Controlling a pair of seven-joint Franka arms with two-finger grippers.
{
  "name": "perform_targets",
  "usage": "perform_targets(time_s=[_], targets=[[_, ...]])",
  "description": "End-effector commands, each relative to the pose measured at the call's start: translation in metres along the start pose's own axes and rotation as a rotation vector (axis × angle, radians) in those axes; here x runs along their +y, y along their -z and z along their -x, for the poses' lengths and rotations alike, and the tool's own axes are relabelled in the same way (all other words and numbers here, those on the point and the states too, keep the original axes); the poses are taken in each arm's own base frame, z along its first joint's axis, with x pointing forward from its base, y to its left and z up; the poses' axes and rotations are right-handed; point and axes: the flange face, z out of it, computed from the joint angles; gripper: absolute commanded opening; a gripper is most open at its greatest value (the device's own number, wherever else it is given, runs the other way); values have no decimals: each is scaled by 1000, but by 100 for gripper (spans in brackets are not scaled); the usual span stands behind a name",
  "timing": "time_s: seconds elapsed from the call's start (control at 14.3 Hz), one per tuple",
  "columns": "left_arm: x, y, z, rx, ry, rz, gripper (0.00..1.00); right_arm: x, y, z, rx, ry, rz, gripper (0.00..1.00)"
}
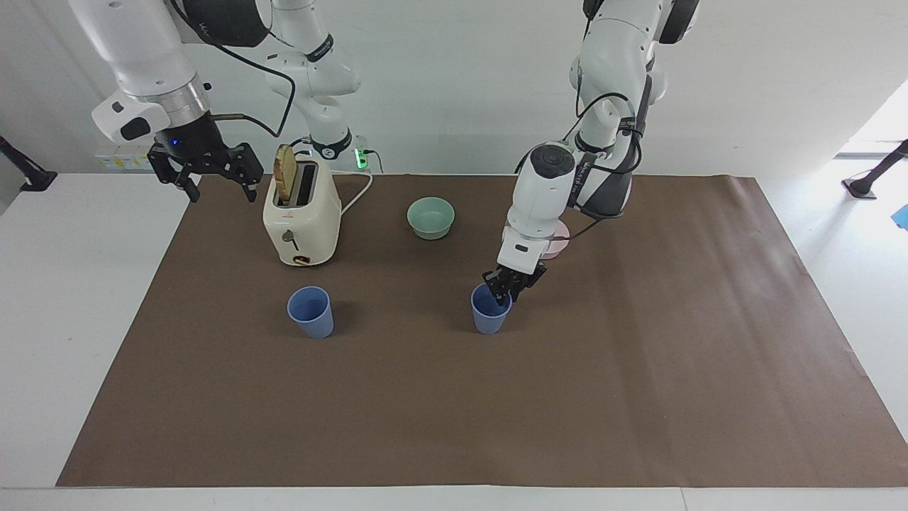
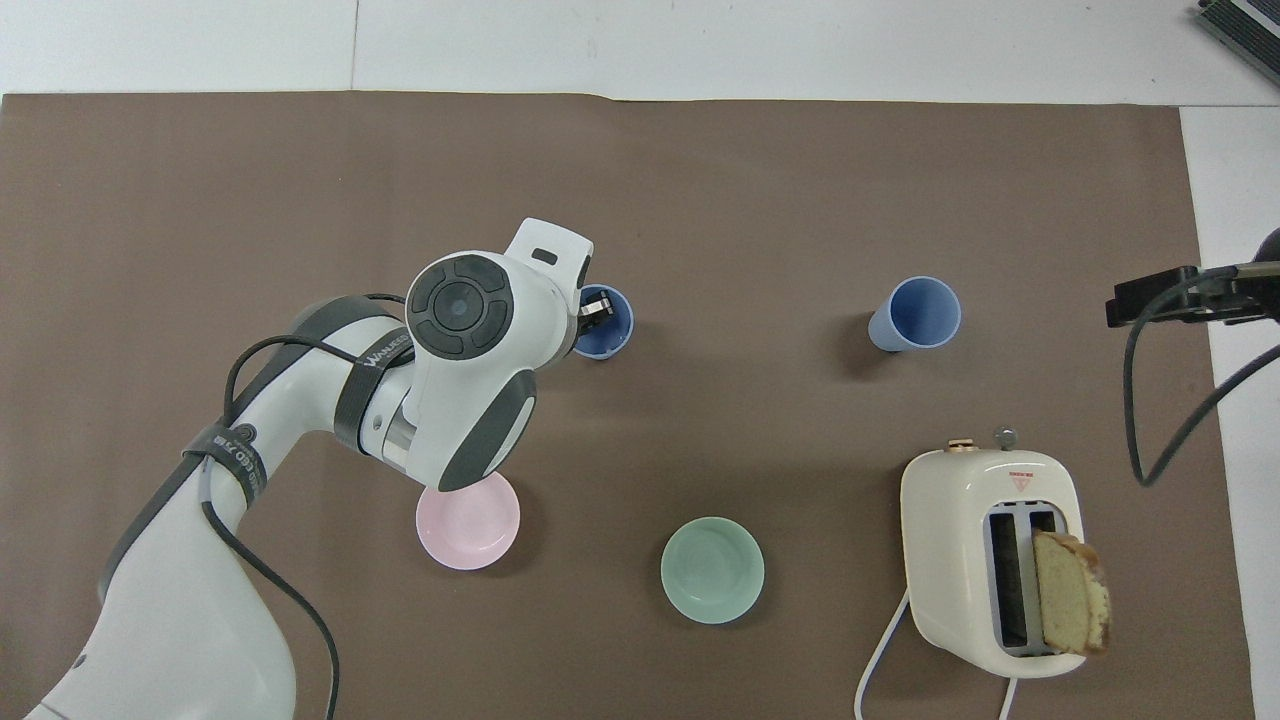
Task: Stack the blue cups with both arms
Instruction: 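Carry the blue cup with the left gripper toward the table center, then release the blue cup upright and lift the left gripper away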
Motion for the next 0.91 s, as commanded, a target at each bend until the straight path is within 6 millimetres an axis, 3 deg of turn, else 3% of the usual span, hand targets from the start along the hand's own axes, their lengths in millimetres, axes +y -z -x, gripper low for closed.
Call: perform_targets(time_s=[0.0,0.21,0.42,0.84], targets=[[-4,14,-11,39,25,-2,100,0,-1,10,1,-12,-24,100],[-14,49,-33,57,30,-50,100,-3,-17,7,21,-5,-23,100],[-35,89,-54,92,60,-56,100,-6,-47,-1,23,-7,-31,100],[-124,169,-96,64,-73,-121,100,-11,-148,-30,-20,-5,-36,100]])
